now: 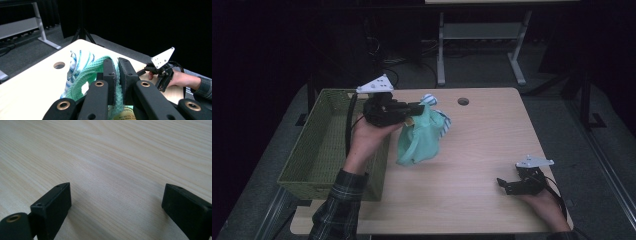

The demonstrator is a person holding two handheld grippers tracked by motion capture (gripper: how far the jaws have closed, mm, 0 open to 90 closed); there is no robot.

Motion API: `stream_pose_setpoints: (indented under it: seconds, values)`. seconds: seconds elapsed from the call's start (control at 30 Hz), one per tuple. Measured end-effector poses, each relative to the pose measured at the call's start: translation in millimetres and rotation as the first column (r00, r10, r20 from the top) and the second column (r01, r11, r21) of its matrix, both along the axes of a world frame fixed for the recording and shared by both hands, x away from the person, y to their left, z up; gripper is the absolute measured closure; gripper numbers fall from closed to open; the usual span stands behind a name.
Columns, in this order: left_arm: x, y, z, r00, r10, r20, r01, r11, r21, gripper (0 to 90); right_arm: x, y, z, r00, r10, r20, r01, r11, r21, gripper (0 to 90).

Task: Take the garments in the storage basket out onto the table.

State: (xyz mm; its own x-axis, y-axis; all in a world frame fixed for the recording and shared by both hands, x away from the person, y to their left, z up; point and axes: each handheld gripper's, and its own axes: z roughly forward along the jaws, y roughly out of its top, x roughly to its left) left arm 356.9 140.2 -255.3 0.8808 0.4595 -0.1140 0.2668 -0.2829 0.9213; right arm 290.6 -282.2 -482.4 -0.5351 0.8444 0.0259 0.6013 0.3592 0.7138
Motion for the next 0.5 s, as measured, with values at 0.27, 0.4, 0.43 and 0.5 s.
stream_pose_setpoints:
  seconds: [0.27, 0.4, 0.43, 0.5]
  values:
    - [-0.3, -24.0, -16.6, 1.0, -0.007, -0.001, 0.007, 0.9999, 0.016, 84.1, 0.0, 0.0, 0.0, 1.0, 0.0, 0.0, 0.0, 1.0, 0.0, 8.6]
    - [-0.1, -32.0, -25.6, 0.9999, -0.007, -0.008, 0.007, 0.9998, 0.02, 84.1, 0.0, 0.0, 0.0, 1.0, 0.0, 0.0, 0.0, 1.0, 0.0, 8.6]
    - [0.2, -33.9, -28.5, 0.9999, -0.007, -0.012, 0.007, 0.9998, 0.02, 84.1, 0.0, 0.0, 0.0, 1.0, 0.0, -0.001, 0.0, 1.0, 0.0, 8.6]
    - [0.9, -37.7, -34.8, 0.9997, -0.011, -0.022, 0.011, 0.9997, 0.024, 84.1, 0.0, 0.0, 0.0, 1.0, -0.001, -0.001, 0.001, 1.0, 0.0, 8.6]
